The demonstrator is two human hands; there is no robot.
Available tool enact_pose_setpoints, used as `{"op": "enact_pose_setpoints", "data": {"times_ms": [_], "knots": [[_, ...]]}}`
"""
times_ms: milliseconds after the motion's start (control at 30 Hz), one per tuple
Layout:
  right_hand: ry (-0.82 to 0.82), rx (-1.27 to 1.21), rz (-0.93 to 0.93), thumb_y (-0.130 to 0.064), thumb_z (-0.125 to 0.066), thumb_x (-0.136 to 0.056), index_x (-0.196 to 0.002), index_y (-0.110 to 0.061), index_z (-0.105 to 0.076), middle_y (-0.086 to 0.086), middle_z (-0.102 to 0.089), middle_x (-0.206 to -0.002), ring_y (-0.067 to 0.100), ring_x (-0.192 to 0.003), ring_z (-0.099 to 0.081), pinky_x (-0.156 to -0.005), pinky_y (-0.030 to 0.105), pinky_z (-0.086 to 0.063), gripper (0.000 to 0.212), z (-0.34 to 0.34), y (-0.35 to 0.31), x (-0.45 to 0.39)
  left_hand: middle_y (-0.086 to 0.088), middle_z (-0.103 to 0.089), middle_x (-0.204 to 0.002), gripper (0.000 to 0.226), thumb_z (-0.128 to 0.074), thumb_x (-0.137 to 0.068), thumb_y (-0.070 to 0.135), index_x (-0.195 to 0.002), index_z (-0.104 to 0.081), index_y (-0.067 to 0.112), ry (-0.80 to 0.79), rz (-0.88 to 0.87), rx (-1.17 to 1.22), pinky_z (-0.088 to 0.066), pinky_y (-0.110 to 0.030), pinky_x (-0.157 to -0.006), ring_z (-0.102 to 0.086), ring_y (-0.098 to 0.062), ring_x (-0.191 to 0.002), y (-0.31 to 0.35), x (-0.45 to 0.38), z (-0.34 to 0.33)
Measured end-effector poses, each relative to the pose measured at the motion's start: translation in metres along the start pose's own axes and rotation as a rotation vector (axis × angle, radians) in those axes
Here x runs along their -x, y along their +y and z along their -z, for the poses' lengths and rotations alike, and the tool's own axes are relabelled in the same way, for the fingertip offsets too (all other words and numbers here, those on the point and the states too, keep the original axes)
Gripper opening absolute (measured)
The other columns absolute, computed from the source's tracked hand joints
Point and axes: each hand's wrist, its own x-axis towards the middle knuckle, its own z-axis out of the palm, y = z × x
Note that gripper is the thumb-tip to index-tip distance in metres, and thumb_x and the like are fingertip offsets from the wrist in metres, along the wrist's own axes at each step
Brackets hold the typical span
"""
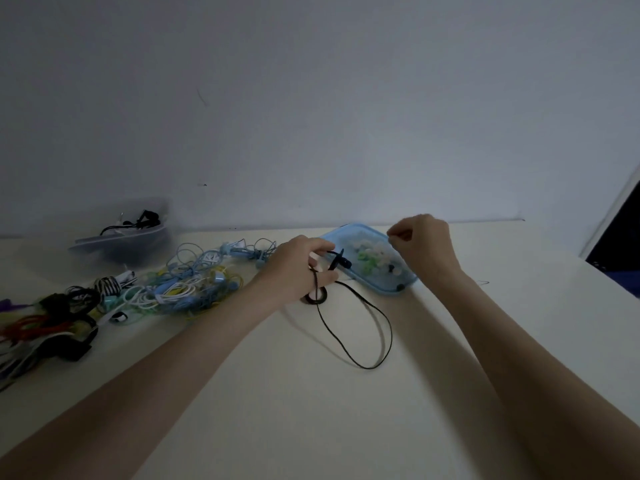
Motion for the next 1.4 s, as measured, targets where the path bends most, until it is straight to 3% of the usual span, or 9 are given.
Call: {"op": "enact_pose_setpoints", "data": {"times_ms": [100,267,333,600,833,967,1033,1233,1400], "knots": [[-0.038,-0.274,0.076,-0.004,-0.068,-0.080,-0.085,-0.007,-0.073,-0.003,-0.064,-0.077,0.004,-0.066,-0.057,-0.059,0.000,-0.041,0.008,-0.004,-0.033,0.010,0.002,-0.054,-0.118,0.048,-0.073,-0.078,0.022,-0.123,-0.057,0.023,-0.005,0.010,0.043,-0.040,-0.019,-0.084,-0.055,-0.009,-0.099,-0.013,0.011,0.016],[-0.285,-0.514,0.101,-0.002,-0.066,-0.080,-0.077,-0.017,-0.066,-0.006,-0.064,-0.069,-0.005,-0.053,-0.056,-0.058,0.008,-0.043,0.015,-0.037,-0.066,0.036,-0.001,-0.056,-0.112,0.046,-0.074,-0.076,0.010,-0.120,-0.060,0.014,-0.041,0.013,0.005,-0.044,-0.014,-0.080,-0.057,-0.013,-0.100,-0.026,0.023,0.028],[-0.290,-0.521,0.084,-0.003,-0.065,-0.081,-0.082,-0.017,-0.066,-0.008,-0.063,-0.066,-0.006,-0.051,-0.056,-0.058,0.008,-0.043,0.014,-0.045,-0.062,0.039,0.000,-0.053,-0.108,0.045,-0.073,-0.076,0.009,-0.119,-0.061,0.016,-0.007,-0.004,-0.014,-0.041,-0.008,-0.070,-0.055,-0.010,-0.097,-0.029,0.025,0.027],[-0.253,-0.387,0.145,-0.003,-0.065,-0.082,-0.087,-0.012,-0.070,-0.003,-0.069,-0.083,0.001,-0.074,-0.060,-0.067,0.002,-0.041,0.011,-0.058,-0.057,0.047,-0.002,-0.055,-0.110,0.027,-0.066,-0.083,0.032,-0.107,-0.063,0.018,0.143,-0.001,-0.344,-0.030,-0.023,-0.074,-0.049,-0.019,-0.106,-0.036,0.027,0.020],[-0.386,-0.800,-0.013,0.002,-0.061,-0.083,-0.085,-0.006,-0.070,0.008,-0.071,-0.084,0.009,-0.073,-0.065,-0.070,0.015,-0.050,0.012,-0.053,-0.062,0.052,0.003,-0.063,-0.086,0.021,-0.073,-0.073,0.008,-0.077,-0.060,0.024,0.257,-0.057,0.062,-0.050,-0.033,-0.078,-0.061,-0.015,-0.084,-0.034,0.032,0.024],[-0.435,-1.022,-0.163,0.002,-0.062,-0.083,-0.078,-0.010,-0.068,0.004,-0.070,-0.078,0.016,-0.075,-0.066,-0.077,0.026,-0.052,0.014,-0.051,-0.062,0.052,0.005,-0.060,-0.084,0.017,-0.073,-0.075,0.006,-0.079,-0.063,0.020,0.337,-0.098,0.156,-0.046,-0.016,-0.073,-0.060,-0.011,-0.082,-0.030,0.030,0.024],[-0.429,-1.026,-0.176,0.002,-0.062,-0.083,-0.079,-0.009,-0.067,0.005,-0.070,-0.078,0.018,-0.077,-0.066,-0.081,0.029,-0.052,0.013,-0.051,-0.062,0.052,0.008,-0.060,-0.082,0.018,-0.074,-0.075,0.007,-0.080,-0.062,0.020,0.342,-0.044,0.270,-0.044,-0.009,-0.070,-0.059,-0.007,-0.079,-0.030,0.030,0.021],[-0.342,-0.922,-0.140,0.003,-0.064,-0.082,-0.079,-0.008,-0.067,0.008,-0.070,-0.076,0.019,-0.074,-0.068,-0.080,0.027,-0.055,0.012,-0.050,-0.064,0.054,0.003,-0.064,-0.074,0.023,-0.073,-0.073,-0.004,-0.077,-0.061,0.016,0.296,0.081,0.668,-0.052,-0.016,-0.064,-0.063,-0.002,-0.062,-0.031,0.028,0.015],[-0.285,-0.923,-0.106,0.000,-0.064,-0.083,-0.082,-0.012,-0.069,0.005,-0.069,-0.081,0.012,-0.072,-0.064,-0.075,0.020,-0.052,0.013,-0.047,-0.064,0.050,0.006,-0.064,-0.075,0.025,-0.073,-0.072,-0.005,-0.074,-0.063,0.018,0.309,0.067,0.631,-0.050,-0.015,-0.070,-0.061,0.001,-0.063,-0.036,0.027,0.018]]}}
